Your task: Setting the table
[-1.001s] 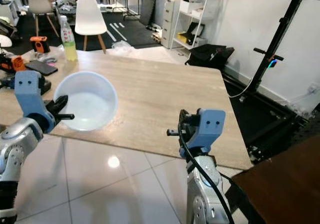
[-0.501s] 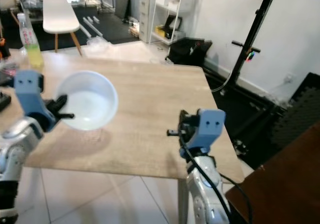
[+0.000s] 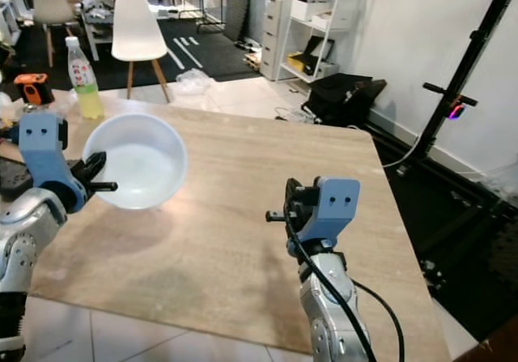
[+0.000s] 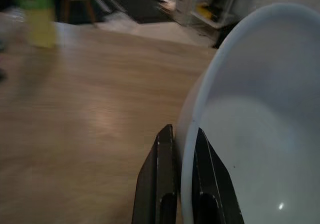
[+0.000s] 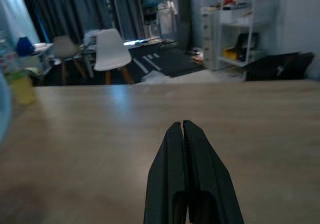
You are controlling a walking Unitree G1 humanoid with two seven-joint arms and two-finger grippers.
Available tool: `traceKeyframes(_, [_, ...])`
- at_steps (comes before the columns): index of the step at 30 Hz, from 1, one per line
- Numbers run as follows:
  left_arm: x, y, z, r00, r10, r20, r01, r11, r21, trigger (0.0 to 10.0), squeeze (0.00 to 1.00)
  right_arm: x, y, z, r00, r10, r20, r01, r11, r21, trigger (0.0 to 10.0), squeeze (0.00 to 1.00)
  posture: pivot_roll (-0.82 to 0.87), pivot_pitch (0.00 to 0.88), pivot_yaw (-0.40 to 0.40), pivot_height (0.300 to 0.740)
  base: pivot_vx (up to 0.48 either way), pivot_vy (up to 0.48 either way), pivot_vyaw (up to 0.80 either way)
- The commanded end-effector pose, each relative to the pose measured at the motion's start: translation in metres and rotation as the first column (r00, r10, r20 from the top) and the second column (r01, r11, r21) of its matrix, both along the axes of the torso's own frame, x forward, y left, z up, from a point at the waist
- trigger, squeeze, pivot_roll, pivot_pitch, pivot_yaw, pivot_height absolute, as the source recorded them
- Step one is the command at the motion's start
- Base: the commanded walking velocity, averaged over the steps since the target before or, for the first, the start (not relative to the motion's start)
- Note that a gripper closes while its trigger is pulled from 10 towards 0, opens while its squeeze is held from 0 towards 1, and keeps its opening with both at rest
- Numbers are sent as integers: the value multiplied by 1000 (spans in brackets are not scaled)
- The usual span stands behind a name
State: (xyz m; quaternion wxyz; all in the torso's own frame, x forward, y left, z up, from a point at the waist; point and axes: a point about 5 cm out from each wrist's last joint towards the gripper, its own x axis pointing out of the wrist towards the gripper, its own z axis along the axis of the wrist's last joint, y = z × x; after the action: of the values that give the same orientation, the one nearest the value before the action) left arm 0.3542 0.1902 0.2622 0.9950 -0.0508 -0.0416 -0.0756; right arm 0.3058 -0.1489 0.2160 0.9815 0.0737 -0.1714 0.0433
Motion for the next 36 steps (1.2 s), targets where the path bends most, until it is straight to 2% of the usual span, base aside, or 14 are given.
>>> traceKeyframes(1, [-1, 6, 1, 1000, 14, 0, -14, 1000, 5, 10000, 0, -1, 1, -4, 1000, 1, -13, -1, 1000, 0, 10000, 0, 44, 47, 13, 740, 349, 0, 0])
traceKeyframes(4, [-1, 5, 0, 1000, 2, -2, -2, 1000, 10, 10000, 0, -1, 1, -3, 1000, -2, -11, 2, 1000, -2, 10000, 0, 45, 47, 13, 740, 337, 0, 0])
traceKeyframes(6, [-5, -1, 0, 995, -101, -17, 101, 995, -12, 10000, 0, 0, -1, -3, 1000, -7, -12, 7, 1000, 6, 10000, 0, 45, 47, 13, 740, 124, 0, 0])
traceKeyframes(7, [-8, -6, 0, 980, -196, -21, 195, 979, -61, 10000, 0, 0, -2, -4, 1000, -10, -14, 10, 1000, 14, 10000, 0, 46, 48, 13, 740, 0, 0, 0])
traceKeyframes(8, [-8, -6, 0, 980, -196, -21, 195, 979, -61, 10000, 0, 0, -2, -4, 1000, -10, -14, 10, 1000, 14, 10000, 0, 46, 48, 13, 740, 0, 0, 0])
traceKeyframes(12, [-15, -13, 3, 941, -336, -32, 324, 927, -189, 10000, 0, 0, -4, -4, 1000, -14, -20, 14, 1000, 27, 10000, 0, 47, 47, 13, 740, 0, 0, -438])
traceKeyframes(15, [-18, -14, 1, 899, -434, -54, 399, 864, -307, 10000, 0, 1, -5, -4, 1000, -16, -24, 17, 999, 36, 10000, 0, 48, 45, 14, 740, 0, 0, -800])
traceKeyframes(16, [-18, -14, 0, 892, -449, -63, 408, 856, -319, 10000, 0, 1, -5, -4, 1000, -16, -24, 17, 999, 38, 10000, 0, 48, 45, 14, 740, 0, 0, -800])
traceKeyframes(26, [-11, -15, -10, 892, -434, -130, 382, 874, -301, 10000, 0, 1, -7, -3, 1000, -24, -19, 24, 999, 23, 10000, 0, 38, 38, 16, 740, 0, 0, -784])
traceKeyframes(28, [-11, -19, -13, 880, -446, -161, 387, 872, -300, 10000, 0, 1, -7, -3, 1000, -25, -16, 25, 1000, 17, 10000, 0, 33, 35, 15, 740, 0, 0, 0])
traceKeyframes(33, [-9, -21, -15, 883, -435, -176, 382, 884, -268, 10000, 0, 0, -7, -2, 1000, -24, -8, 24, 1000, 7, 10000, 0, 32, 32, 17, 740, 0, 0, 0])
traceKeyframes(36, [-10, -23, -14, 871, -457, -182, 404, 875, -268, 10000, 0, 0, -7, 0, 1000, -22, 2, 22, 1000, 5, 10000, 0, 32, 31, 18, 740, 0, 0, 0])
